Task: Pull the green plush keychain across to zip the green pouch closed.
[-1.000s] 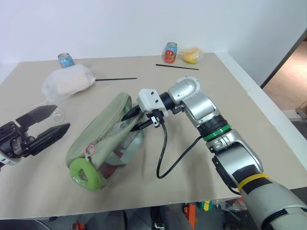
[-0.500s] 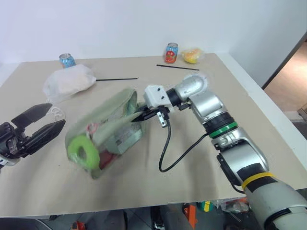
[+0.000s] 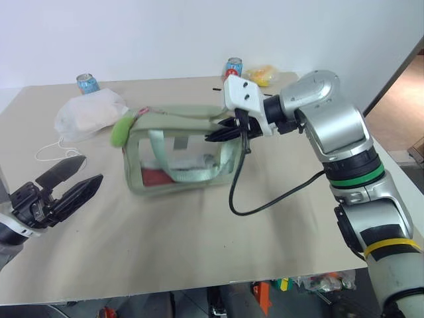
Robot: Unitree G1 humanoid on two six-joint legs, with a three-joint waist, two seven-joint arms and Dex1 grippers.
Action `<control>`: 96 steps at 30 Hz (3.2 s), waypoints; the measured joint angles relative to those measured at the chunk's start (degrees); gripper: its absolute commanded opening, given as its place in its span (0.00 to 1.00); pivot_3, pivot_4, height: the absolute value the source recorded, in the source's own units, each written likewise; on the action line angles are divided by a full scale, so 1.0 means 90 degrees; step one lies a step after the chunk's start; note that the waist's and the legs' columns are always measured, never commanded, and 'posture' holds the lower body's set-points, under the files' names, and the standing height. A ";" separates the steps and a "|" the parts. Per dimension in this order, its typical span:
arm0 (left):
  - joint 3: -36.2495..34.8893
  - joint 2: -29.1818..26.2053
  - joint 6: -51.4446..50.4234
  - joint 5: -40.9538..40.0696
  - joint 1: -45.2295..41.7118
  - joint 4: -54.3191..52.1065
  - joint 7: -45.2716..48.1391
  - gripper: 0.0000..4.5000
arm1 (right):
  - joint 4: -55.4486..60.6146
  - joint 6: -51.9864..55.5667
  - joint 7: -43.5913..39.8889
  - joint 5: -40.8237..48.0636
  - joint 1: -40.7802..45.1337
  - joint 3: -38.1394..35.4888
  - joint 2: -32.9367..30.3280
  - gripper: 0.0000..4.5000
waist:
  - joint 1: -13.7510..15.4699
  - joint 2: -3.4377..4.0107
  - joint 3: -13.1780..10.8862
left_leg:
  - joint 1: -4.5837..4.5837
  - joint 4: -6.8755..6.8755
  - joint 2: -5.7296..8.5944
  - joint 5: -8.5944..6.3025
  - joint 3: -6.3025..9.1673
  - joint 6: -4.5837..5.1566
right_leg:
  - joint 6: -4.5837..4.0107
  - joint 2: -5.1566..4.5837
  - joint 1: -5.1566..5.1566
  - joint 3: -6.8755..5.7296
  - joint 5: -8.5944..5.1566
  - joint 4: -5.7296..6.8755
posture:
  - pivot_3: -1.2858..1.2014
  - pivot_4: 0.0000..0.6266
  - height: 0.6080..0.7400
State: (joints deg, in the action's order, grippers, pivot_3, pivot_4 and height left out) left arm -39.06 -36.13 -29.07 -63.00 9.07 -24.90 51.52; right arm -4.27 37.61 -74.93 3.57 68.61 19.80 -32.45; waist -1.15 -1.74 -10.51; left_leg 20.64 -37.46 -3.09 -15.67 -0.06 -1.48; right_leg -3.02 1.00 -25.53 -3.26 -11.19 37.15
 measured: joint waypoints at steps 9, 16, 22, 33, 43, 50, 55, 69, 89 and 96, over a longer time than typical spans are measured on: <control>0.0062 0.0102 0.0088 -0.0001 0.0044 -0.0062 -0.0119 1.00 | 0.0873 0.1514 0.0307 0.0145 -0.0328 0.0344 0.0077 0.01 | -0.0010 0.0000 0.0000 | 0.0002 0.0004 -0.0003 -0.0006 -0.0004 -0.0007 | -0.0008 0.0003 -0.0003 0.0006 -0.0007 -0.0001 | 0.52 0.24 1.00; 0.0062 0.0097 0.0139 -0.0002 0.0038 -0.0070 -0.0123 1.00 | 0.0896 0.1305 0.0545 0.0434 -0.0488 0.0440 0.0451 0.29 | -0.0007 -0.0002 0.0001 | 0.0001 0.0003 -0.0005 -0.0006 0.0000 -0.0007 | -0.0007 0.0007 -0.0002 0.0000 -0.0007 0.0000 | 0.52 0.24 1.00; 0.0083 0.0052 0.0137 -0.0002 -0.0007 -0.0066 -0.0123 1.00 | 0.0532 0.1267 0.0748 0.0934 -0.0538 -0.0006 0.0834 0.75 | -0.0012 -0.0003 0.0002 | 0.0000 0.0003 -0.0016 -0.0006 -0.0001 -0.0007 | -0.0008 0.0018 -0.0002 0.0003 -0.0006 0.0000 | 0.52 0.24 1.00; -0.0004 -0.0360 0.0133 0.0079 -0.0094 0.0510 0.0024 1.00 | 0.0281 0.1308 -0.0083 0.2879 -0.0888 -0.2019 -0.0044 0.82 | 0.0012 -0.0009 0.0005 | -0.0001 0.0003 -0.0022 -0.0017 -0.0002 0.0001 | -0.0014 0.0032 0.0006 -0.0001 -0.0016 -0.0011 | 0.52 0.24 1.00; 0.0184 -0.1126 -0.0027 0.0468 -0.0321 0.1283 0.0840 1.00 | -0.0060 0.0087 0.0042 0.2213 -0.1631 -0.1763 -0.0576 0.82 | -0.0039 -0.0005 -0.0005 | -0.0012 0.0016 -0.0057 -0.0017 -0.0007 0.0001 | -0.0019 0.0070 -0.0005 0.0007 -0.0019 -0.0006 | 0.52 0.24 1.00; 0.0682 -0.1514 -0.0383 0.0500 -0.0601 0.0851 0.1310 1.00 | -0.0135 -0.0147 0.0129 0.2077 -0.1816 -0.1432 -0.0444 0.82 | -0.0037 -0.0005 -0.0005 | 0.0010 0.0018 -0.0058 -0.0016 -0.0015 -0.0002 | -0.0020 0.0070 -0.0033 0.0016 -0.0018 0.0000 | 0.52 0.24 1.00; 0.0755 -0.1569 -0.0481 0.0499 -0.0796 0.0806 0.1312 1.00 | -0.0175 -0.0425 0.0345 0.1916 -0.1914 -0.1265 -0.0246 0.82 | -0.0039 -0.0005 -0.0005 | 0.0013 0.0019 -0.0058 -0.0016 -0.0023 -0.0002 | -0.0021 0.0073 -0.0042 0.0026 -0.0019 0.0000 | 0.52 0.24 1.00; 0.0213 -0.1358 -0.0535 0.0327 -0.0651 0.0765 0.0954 1.00 | -0.0185 -0.0910 0.0387 0.1711 -0.2285 -0.0967 0.0040 0.03 | -0.0019 -0.0005 -0.0005 | 0.0024 0.0017 -0.0057 -0.0015 -0.0027 -0.0002 | -0.0021 0.0070 -0.0052 0.0028 -0.0018 0.0002 | 0.52 0.24 1.00; 0.0883 -0.1027 -0.0438 0.1150 -0.0926 0.1492 0.0849 1.00 | 0.0092 -0.0917 0.0220 0.1685 -0.2402 -0.0886 -0.0083 0.01 | -0.0004 -0.0012 -0.0001 | 0.0016 0.0015 -0.0058 -0.0014 -0.0026 -0.0004 | -0.0023 0.0072 -0.0050 0.0028 -0.0017 0.0017 | 0.52 0.24 1.00; 0.1100 -0.1019 -0.0385 0.1252 -0.1278 0.1518 0.0848 1.00 | 0.0215 -0.0864 0.0240 0.1688 -0.2466 -0.0887 -0.0140 0.01 | -0.0006 -0.0012 0.0000 | 0.0017 0.0014 -0.0057 -0.0014 -0.0030 -0.0004 | -0.0023 0.0069 -0.0050 0.0033 -0.0016 0.0018 | 0.52 0.24 1.00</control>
State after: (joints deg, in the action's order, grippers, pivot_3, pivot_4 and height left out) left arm -29.15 -45.31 -32.53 -51.73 -2.43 -11.24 59.15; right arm -2.34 29.84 -72.77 18.76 46.42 11.82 -33.70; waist -1.20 -1.85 -10.51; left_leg 20.79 -37.34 -3.60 -15.80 -0.33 -1.52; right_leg -3.23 1.62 -25.98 -2.96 -11.33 37.31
